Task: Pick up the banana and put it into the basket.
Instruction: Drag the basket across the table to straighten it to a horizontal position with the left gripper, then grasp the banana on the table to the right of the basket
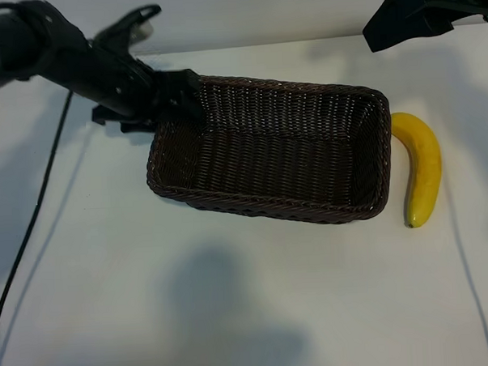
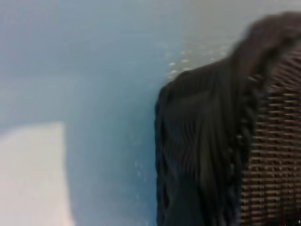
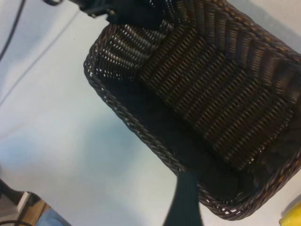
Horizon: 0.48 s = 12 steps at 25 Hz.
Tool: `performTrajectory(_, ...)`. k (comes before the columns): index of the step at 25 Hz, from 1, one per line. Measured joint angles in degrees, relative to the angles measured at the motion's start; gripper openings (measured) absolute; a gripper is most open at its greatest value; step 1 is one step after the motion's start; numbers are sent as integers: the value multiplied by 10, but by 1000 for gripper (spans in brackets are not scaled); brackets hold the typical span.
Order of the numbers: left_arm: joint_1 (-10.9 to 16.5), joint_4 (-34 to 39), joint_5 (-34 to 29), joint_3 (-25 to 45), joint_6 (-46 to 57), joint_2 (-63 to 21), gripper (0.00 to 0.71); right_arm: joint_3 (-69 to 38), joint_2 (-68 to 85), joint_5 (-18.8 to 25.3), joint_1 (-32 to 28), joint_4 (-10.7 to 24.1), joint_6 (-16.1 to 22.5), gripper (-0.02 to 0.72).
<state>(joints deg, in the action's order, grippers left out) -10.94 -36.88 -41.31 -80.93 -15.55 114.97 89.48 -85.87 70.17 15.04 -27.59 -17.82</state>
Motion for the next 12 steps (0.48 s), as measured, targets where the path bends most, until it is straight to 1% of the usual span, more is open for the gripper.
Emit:
performTrajectory(4,0,29,-16,0,10,-28,622,0,0,0,0,0,1,605)
performTrajectory(9,0,39,-39,0,25,-55,620,0,0,0,0,1,2,605)
performTrajectory(12,0,39,-76,0,27,-54,618,0,0,0,0,1,2,605)
